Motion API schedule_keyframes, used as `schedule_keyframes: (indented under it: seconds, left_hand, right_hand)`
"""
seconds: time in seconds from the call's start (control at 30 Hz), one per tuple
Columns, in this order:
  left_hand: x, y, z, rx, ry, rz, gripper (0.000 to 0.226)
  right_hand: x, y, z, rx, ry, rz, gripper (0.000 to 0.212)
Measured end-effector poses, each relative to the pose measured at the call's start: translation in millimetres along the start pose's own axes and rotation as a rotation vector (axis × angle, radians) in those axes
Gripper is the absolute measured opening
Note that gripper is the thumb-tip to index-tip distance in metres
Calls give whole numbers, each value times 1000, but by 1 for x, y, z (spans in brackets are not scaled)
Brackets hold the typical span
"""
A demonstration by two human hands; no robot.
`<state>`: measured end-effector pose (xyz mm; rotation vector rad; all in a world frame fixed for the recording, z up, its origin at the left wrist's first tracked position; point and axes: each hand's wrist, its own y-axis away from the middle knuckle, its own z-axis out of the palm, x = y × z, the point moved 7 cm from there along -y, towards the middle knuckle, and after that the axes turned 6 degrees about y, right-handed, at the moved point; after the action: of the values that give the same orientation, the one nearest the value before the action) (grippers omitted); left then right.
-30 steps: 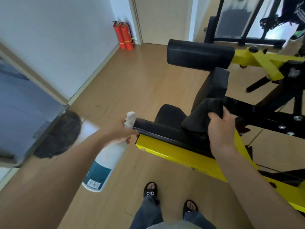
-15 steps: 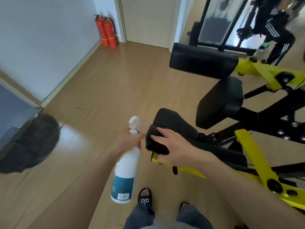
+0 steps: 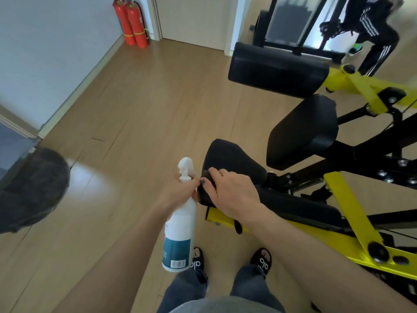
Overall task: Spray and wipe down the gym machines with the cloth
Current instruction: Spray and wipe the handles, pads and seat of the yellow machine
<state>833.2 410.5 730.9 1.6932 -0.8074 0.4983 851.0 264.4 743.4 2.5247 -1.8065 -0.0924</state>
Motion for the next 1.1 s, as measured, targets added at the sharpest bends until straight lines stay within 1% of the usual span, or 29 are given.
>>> schedule_keyframes:
  seconds: [0.03, 0.1, 0.17, 0.23, 0.3, 0.33, 0.43, 0.57, 0.67, 0.73, 0.8, 0.9, 1.0, 1.03, 1.1]
  left_hand:
    - [2, 1, 1, 5, -17, -1, 35]
    - [5, 3, 2, 16, -30, -13, 24]
    - [8, 2, 3, 14, -43, -26, 25]
    - [11, 2, 2, 25, -55, -27, 21]
    - [11, -1, 2, 27, -62, -31, 27]
    - [11, -3, 2, 32, -58, -30, 29]
    - [9, -4, 3, 46, -30, -30, 31]
    - [4, -6, 1, -6, -12, -43, 21]
    - [4, -10, -2, -32, -40, -49, 21]
    - [8, -10, -2, -44, -67, -50, 19]
    - [10, -10, -1, -30, -84, -57, 17]
    - [10, -9, 0, 12, -107, -51, 17]
    - [5, -10, 0, 30, -89, -42, 26]
    - [3, -11, 1, 31, -82, -41, 25]
    - [2, -10, 2, 44, -54, -41, 20]
  right_hand:
    - [1, 4, 0, 17, 5, -37, 51]
    - [13, 17, 5, -12, 32, -93, 57]
    - [44, 42, 10, -45, 76, -123, 63]
    - [85, 72, 6, -29, 164, -119, 68]
    - [113, 92, 2, 8, 217, -106, 69]
    - [119, 95, 4, -3, 229, -99, 69]
    - [107, 84, 4, -22, 240, -104, 69]
    - [50, 43, 5, -43, 132, -235, 66]
    - [11, 17, 7, 4, 150, -318, 63]
    - [4, 11, 8, 34, 168, -327, 63]
    - [9, 18, 10, 27, 147, -314, 64]
    - [57, 54, 11, -4, 142, -240, 69]
    - [130, 104, 3, 18, 250, -148, 73]
    - [144, 113, 3, 15, 281, -127, 73]
    - [150, 111, 9, -20, 314, -126, 71]
